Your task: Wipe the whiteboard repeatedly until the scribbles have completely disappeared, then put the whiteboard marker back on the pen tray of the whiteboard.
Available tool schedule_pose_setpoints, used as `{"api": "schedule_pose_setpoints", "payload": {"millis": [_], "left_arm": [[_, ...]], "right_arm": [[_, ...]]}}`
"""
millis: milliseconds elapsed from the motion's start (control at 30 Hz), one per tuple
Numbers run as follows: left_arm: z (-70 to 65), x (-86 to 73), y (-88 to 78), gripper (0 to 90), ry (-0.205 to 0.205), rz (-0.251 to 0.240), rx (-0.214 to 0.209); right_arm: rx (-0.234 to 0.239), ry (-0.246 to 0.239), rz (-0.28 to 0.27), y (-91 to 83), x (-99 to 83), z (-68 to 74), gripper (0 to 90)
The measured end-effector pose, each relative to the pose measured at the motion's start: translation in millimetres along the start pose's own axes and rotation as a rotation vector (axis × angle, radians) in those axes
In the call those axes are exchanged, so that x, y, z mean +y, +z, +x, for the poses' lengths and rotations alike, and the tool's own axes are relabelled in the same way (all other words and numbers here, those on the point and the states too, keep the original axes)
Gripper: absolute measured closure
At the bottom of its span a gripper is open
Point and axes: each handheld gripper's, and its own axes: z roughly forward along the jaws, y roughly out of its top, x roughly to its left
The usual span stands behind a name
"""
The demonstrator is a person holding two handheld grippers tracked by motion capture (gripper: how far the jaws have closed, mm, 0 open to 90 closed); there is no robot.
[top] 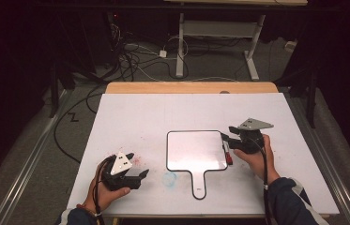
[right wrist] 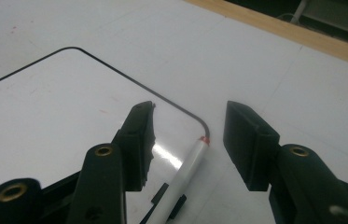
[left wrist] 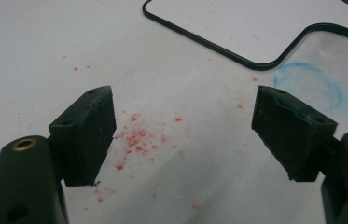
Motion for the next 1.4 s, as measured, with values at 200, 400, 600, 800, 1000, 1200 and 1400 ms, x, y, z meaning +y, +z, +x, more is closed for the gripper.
{"api": "schedule_pose_setpoints", "payload": {"millis": [200, 400, 600, 800, 1000, 1200, 1400], "left_arm": [[-0.6, 0.1, -0.6, 20.5, 0.007, 0.001, 0.003], [-1.4, 0.3, 0.4, 20.5, 0.014, 0.005, 0.002], [-0.8, 0.4, 1.0, 20.5, 0.011, 0.005, 0.002], [-0.9, 1.5, 0.0, 20.5, 0.009, 0.001, 0.011], [-1.5, 5.7, 2.1, 19.5, 0.018, -0.009, 0.020], [-2.3, 5.8, 3.3, 18.6, 0.025, 0.006, 0.028], [-5.0, 5.0, 2.2, 18.6, 0.038, 0.008, 0.025]], "right_arm": [[0.020, -0.023, -0.044, -8.5, 3.2, -0.5, 46.4], [0.029, -0.046, -0.073, -19.5, 7.3, 0.8, 37.5], [0.020, -0.089, -0.087, -33.7, 9.3, 7.0, 31.1], [0.021, -0.122, -0.103, -52.2, 0.5, 12.2, 29.2], [0.000, -0.134, -0.141, -76.1, -20.4, 12.5, 27.8], [-0.033, -0.121, -0.151, -96.1, -49.8, 11.4, 23.2], [-0.065, -0.089, -0.145, -106.9, -74.1, 12.5, 21.3]]}}
